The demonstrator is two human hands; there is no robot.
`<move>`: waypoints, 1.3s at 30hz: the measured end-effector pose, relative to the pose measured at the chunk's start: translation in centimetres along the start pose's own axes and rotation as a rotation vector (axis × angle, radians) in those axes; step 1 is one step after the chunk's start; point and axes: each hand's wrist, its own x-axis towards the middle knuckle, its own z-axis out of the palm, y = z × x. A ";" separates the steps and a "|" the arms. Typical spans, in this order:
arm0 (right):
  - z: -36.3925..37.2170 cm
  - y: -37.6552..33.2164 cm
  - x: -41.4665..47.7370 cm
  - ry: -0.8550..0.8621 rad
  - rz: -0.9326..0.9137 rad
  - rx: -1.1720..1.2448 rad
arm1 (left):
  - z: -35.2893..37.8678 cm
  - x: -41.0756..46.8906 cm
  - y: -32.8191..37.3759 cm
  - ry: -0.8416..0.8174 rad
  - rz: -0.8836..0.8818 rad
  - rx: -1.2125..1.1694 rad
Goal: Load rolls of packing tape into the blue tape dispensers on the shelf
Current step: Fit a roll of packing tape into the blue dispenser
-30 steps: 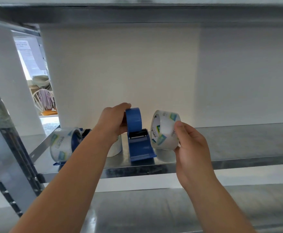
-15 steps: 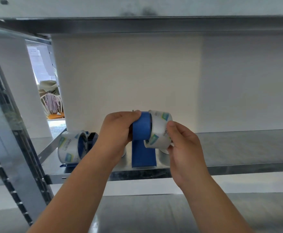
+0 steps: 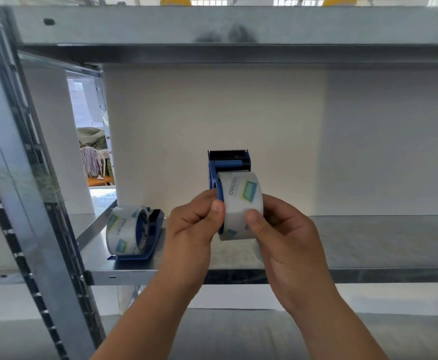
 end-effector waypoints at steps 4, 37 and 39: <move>-1.1 -0.3 0.0 -0.081 -0.005 -0.067 | -1.0 -0.3 -0.9 -0.075 0.064 -0.031; -1.0 -2.3 3.4 -0.143 -0.301 -0.517 | -0.1 -0.2 1.9 -0.136 0.023 0.308; -0.9 -2.5 3.6 -0.141 -0.296 -0.552 | -0.1 -0.1 2.0 -0.149 0.003 0.289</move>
